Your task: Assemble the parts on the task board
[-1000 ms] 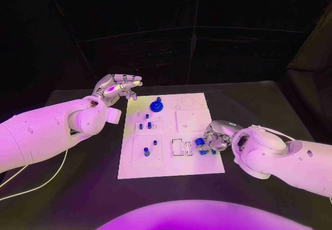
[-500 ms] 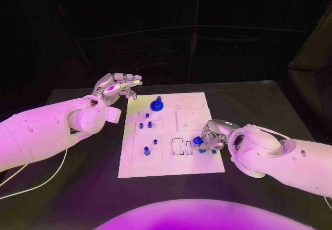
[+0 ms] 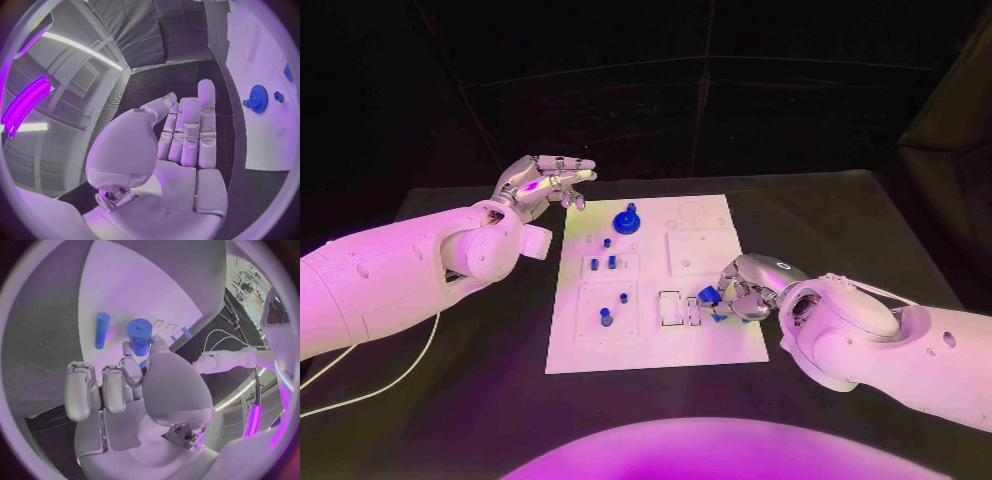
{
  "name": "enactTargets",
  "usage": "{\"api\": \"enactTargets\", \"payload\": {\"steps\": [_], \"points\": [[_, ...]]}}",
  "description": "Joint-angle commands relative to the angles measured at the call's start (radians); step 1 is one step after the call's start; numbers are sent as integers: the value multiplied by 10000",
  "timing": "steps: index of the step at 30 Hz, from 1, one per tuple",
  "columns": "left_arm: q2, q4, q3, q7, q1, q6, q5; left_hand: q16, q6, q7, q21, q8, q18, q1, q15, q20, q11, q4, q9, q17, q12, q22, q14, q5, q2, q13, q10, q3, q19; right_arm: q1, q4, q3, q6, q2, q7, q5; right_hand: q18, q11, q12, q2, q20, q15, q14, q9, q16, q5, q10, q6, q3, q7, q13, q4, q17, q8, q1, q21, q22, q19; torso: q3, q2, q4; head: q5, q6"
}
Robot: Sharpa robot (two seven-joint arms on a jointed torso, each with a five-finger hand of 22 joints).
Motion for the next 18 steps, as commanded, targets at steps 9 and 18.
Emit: {"api": "enactTargets", "payload": {"steps": [9,18], "points": [[35,30,8,-24,15,175,36,-30,-66,33,-41,40,134,49,-5,6,12,-4,-12,-21,48,-19,-69,41,18,-12,-76,-78,-61,31,111,16,-662,517,-70,303,-141,-9,-141,219,-79,-63,529,182,36,34,18,198,-192,-160,-113,8,-19,-57,-316,53,1528,146,-9,9,27,44,44],[57,37,7,-42,16,189,36,-30,-66,33,-41,40,134,49,-5,6,12,-4,-12,-21,48,-19,-69,41,18,-12,-76,-78,-61,32,-206,18,140,1117,-514,347,-115,-26,-477,251,-89,-75,487,248,-75,-776,-85,275,-576,-189,-343,-5,-214,-87,-721,-14,1444,71,-9,11,23,114,53]]}}
